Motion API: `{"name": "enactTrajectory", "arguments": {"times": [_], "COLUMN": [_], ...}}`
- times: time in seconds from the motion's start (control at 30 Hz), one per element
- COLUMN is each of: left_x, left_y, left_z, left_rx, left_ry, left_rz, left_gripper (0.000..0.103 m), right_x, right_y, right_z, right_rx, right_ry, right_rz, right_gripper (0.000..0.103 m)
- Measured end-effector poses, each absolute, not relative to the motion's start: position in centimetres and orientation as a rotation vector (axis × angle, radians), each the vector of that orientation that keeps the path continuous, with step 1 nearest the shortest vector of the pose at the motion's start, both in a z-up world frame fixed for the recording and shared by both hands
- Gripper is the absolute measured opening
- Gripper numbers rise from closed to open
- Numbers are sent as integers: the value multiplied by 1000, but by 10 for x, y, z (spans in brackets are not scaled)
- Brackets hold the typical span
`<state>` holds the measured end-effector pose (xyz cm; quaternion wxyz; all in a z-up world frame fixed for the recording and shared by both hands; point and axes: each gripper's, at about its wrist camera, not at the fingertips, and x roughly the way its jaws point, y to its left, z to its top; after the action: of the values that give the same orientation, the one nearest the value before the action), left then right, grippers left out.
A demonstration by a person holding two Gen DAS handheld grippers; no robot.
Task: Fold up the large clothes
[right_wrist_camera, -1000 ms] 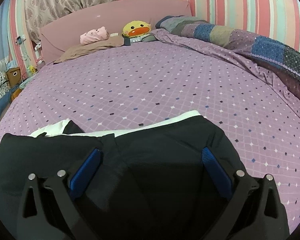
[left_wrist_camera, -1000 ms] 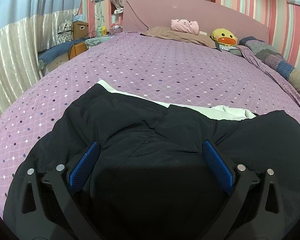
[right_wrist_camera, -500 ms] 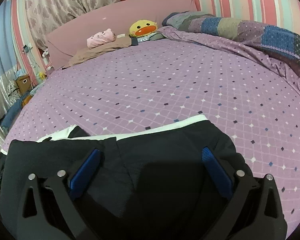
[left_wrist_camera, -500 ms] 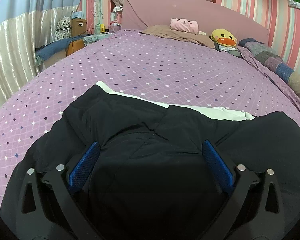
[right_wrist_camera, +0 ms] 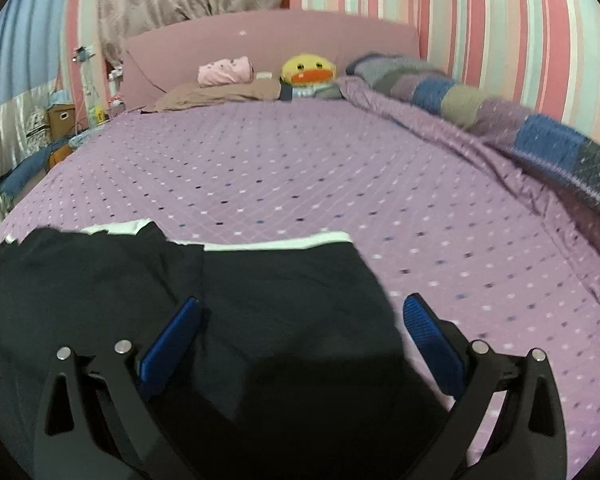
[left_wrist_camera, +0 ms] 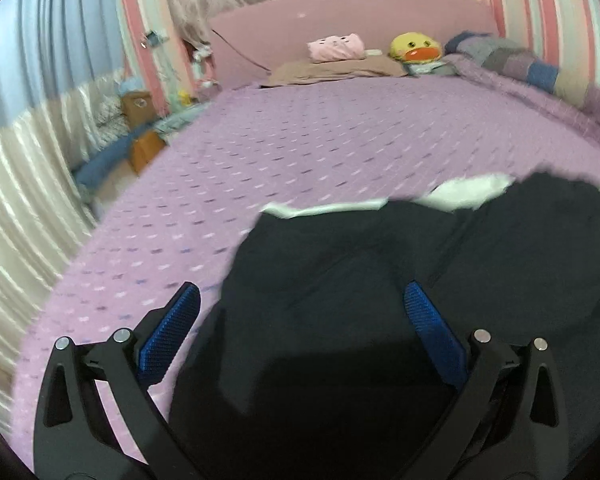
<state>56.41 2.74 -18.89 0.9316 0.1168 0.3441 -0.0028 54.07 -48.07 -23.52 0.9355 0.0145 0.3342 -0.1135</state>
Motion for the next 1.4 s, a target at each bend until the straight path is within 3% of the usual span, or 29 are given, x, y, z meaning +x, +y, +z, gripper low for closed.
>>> {"name": "enactTrajectory", "arguments": {"times": [0.23, 0.47, 0.6, 0.73, 0.8, 0.93, 1.4], "left_x": [567, 574, 568, 534, 512, 489, 446], "left_y": [49, 38, 20, 25, 38, 61, 94], "left_z": [-212, -218, -202, -155, -140, -140, -208], "left_rx": [65, 98, 214, 184, 120, 77, 137], "left_ry": [698, 708, 762, 742, 751, 807, 962], "left_rz": [-62, -29, 38, 18, -12, -21, 10], "left_gripper": [100, 100, 100, 100, 100, 100, 100], "right_x": [521, 527, 518, 462, 439, 410, 393], "right_y": [-522, -529, -550, -557, -555, -544, -548], "right_z": [-261, -271, -255, -209, -205, -225, -302], "right_rx": [229, 324, 466, 397, 304, 106, 416], "right_ry": [669, 717, 847, 688, 754, 877, 999], "right_rz": [-152, -155, -152, -173, -94, -137, -21], "right_gripper": [101, 101, 101, 101, 101, 101, 101]}}
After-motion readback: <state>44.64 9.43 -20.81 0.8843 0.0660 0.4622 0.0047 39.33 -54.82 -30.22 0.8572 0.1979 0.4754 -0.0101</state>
